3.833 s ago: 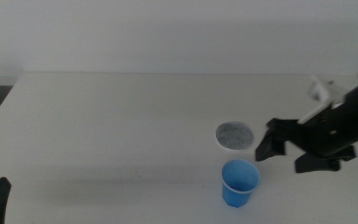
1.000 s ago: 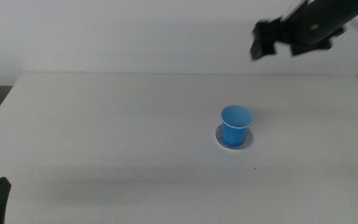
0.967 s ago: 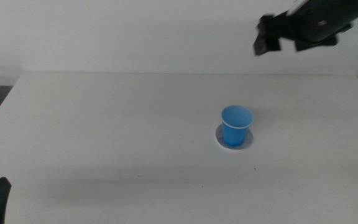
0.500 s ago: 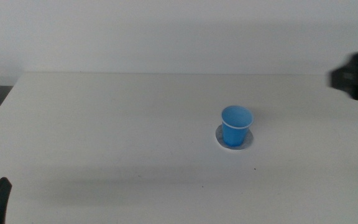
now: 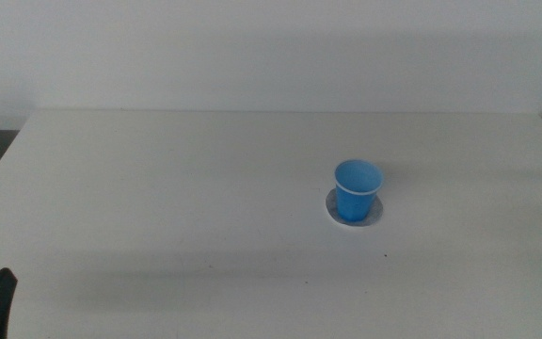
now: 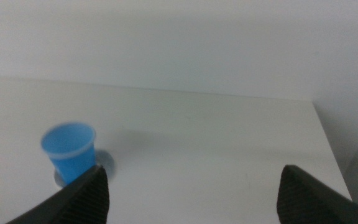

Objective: Place an empty cup on a cup mat.

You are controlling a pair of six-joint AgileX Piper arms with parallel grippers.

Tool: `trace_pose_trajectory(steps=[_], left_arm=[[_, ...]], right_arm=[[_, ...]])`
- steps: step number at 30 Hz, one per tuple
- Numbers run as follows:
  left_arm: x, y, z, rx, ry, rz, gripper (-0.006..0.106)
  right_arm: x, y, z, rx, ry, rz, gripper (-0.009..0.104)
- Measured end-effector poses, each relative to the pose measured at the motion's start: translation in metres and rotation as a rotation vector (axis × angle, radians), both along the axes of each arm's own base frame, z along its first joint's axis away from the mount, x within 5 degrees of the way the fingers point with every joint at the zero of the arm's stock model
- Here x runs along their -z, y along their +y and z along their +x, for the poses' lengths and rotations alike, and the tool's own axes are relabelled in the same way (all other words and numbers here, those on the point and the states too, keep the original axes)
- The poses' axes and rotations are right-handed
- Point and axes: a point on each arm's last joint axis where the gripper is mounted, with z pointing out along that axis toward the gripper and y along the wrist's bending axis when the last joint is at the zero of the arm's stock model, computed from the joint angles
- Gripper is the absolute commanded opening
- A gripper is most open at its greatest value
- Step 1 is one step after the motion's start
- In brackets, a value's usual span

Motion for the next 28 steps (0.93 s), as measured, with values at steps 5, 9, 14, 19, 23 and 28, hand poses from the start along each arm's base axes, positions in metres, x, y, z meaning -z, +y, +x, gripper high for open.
trace_pose_trajectory(steps=[5, 9, 14, 19, 23, 28], left_arm=[[0.0, 0.0, 0.0, 0.0, 0.0, 0.0, 0.094], [0.0, 0.0, 0.0, 0.0, 0.0, 0.0, 0.094], [0.0, 0.0, 0.0, 0.0, 0.0, 0.0, 0.094], [0.0, 0.0, 0.0, 0.0, 0.0, 0.0, 0.094], [0.0, 0.0, 0.0, 0.0, 0.0, 0.0, 0.094], [0.0, 0.0, 0.0, 0.0, 0.0, 0.0, 0.094]], right_arm=[[0.036, -0.002, -0.02, -0.008, -0.024, -0.043, 0.093], [0.064, -0.004, -0.036, -0.009, -0.043, -0.064, 0.093], [0.089, -0.006, -0.048, -0.008, -0.088, -0.062, 0.093], [0.099, -0.006, -0.056, -0.006, -0.137, -0.06, 0.093], [0.1, -0.007, -0.057, -0.006, -0.127, -0.061, 0.093], [0.099, -0.006, -0.056, -0.006, -0.139, -0.059, 0.093]])
